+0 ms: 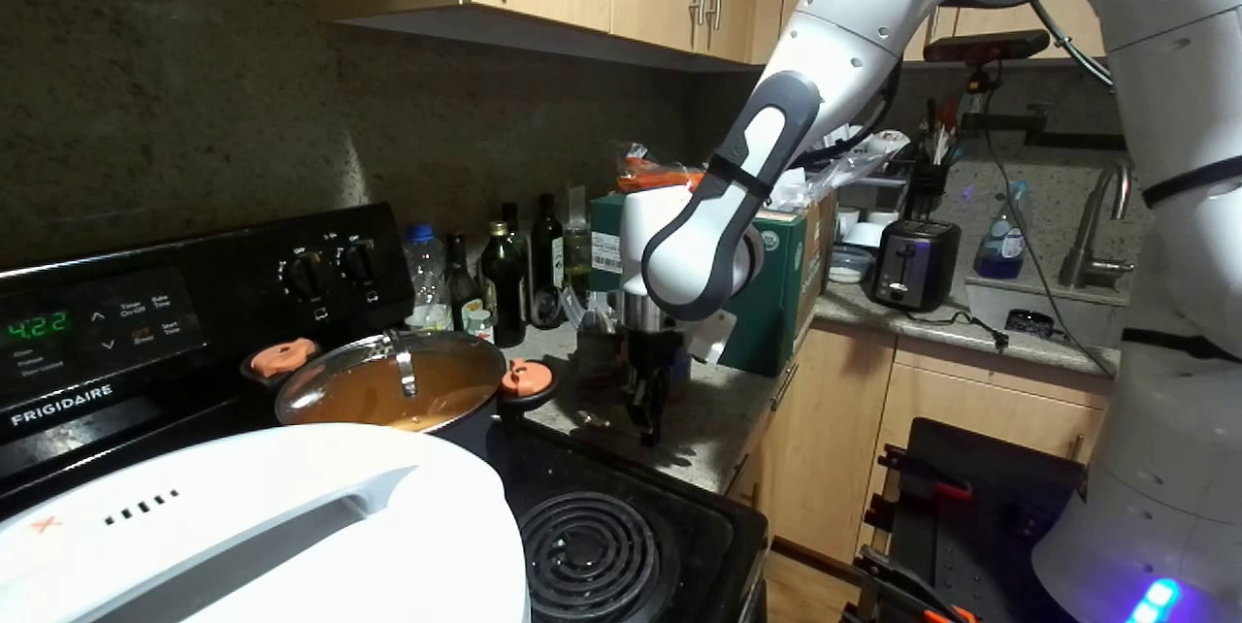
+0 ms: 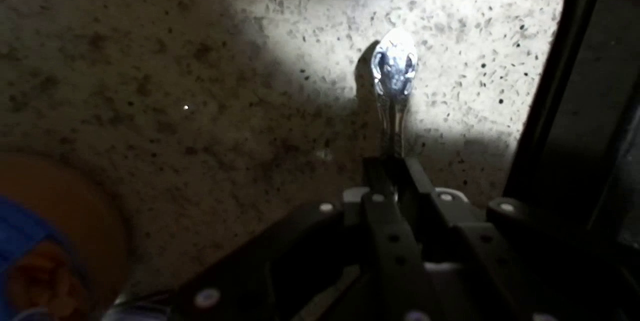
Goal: Put the silver spoon in the container of peanut butter
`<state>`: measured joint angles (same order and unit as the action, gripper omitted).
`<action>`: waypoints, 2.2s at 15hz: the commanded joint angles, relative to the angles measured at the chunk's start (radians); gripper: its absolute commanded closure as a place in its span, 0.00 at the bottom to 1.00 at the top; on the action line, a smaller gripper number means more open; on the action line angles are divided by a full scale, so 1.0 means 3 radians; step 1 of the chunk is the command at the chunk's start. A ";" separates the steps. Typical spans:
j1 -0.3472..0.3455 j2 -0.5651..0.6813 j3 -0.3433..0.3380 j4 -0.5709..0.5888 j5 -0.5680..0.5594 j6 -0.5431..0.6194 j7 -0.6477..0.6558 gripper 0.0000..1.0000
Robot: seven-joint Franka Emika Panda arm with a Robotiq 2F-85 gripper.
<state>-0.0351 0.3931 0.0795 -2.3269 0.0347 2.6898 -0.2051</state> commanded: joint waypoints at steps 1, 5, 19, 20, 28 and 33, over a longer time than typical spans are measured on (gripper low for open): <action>0.0073 -0.0248 -0.0070 -0.0090 -0.0106 -0.0167 0.0139 0.95; 0.0094 -0.0406 -0.0072 -0.0112 -0.0177 -0.0329 0.0159 0.95; 0.0198 -0.1154 -0.0094 -0.0096 -0.0522 -0.1245 0.0417 0.95; 0.0196 -0.1200 -0.0096 -0.0085 -0.0551 -0.1297 0.0453 0.95; 0.0158 -0.1472 -0.0134 0.0080 -0.0790 -0.1884 0.0607 0.95; 0.0111 -0.1528 -0.0214 0.0271 -0.0863 -0.2246 0.0633 0.95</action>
<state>0.0057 -0.0464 0.0257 -2.2829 -0.1970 2.0963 -0.0458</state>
